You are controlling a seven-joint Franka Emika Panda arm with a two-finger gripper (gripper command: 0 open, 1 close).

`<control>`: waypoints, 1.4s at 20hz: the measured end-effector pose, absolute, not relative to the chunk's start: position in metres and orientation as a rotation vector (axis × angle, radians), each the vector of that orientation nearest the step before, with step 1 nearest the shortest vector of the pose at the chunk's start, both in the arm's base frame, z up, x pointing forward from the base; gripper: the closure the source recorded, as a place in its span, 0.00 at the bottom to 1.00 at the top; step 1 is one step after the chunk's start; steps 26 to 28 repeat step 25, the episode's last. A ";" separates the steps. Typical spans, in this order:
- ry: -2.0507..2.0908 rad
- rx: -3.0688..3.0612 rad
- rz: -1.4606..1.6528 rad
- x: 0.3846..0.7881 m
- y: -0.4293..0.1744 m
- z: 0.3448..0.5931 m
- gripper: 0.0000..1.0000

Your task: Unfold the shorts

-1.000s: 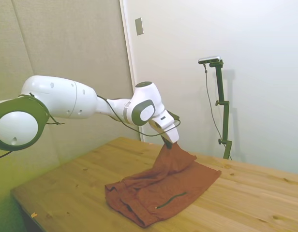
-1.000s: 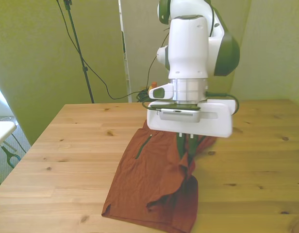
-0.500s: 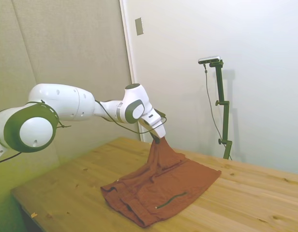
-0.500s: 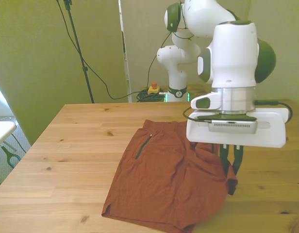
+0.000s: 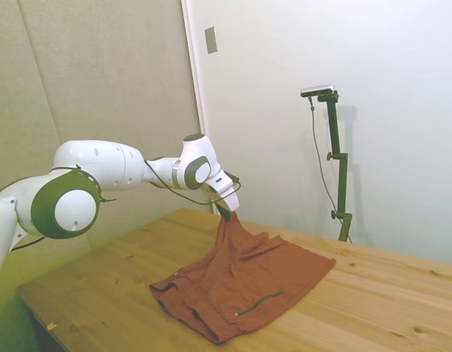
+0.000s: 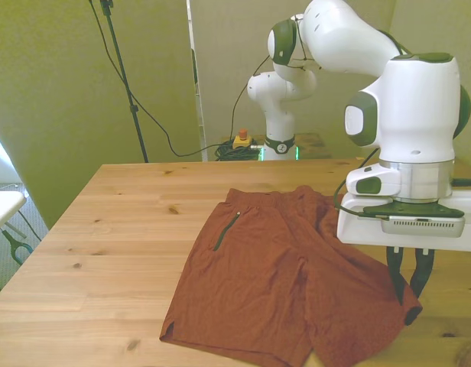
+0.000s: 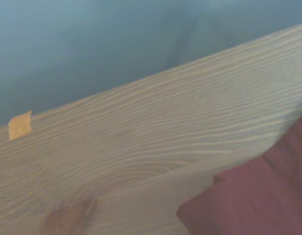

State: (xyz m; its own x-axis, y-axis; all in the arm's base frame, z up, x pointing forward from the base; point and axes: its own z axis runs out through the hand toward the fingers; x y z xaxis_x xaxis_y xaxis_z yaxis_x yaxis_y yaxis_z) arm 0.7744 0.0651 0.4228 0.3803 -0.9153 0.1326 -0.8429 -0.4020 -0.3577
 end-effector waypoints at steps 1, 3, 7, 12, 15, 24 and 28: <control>1.562 -2.406 -0.462 0.775 0.066 0.426 0.00; 1.556 -2.398 -0.472 0.774 0.066 0.434 0.00; 1.611 -2.430 -0.422 0.750 0.050 0.462 0.00; 1.697 -2.613 -0.308 0.678 0.008 0.487 0.00; 1.581 -2.725 -0.259 0.640 0.006 0.486 0.00; 1.359 -2.790 -0.098 0.496 0.008 0.491 0.00; 1.350 -2.786 -0.091 0.478 0.006 0.491 0.00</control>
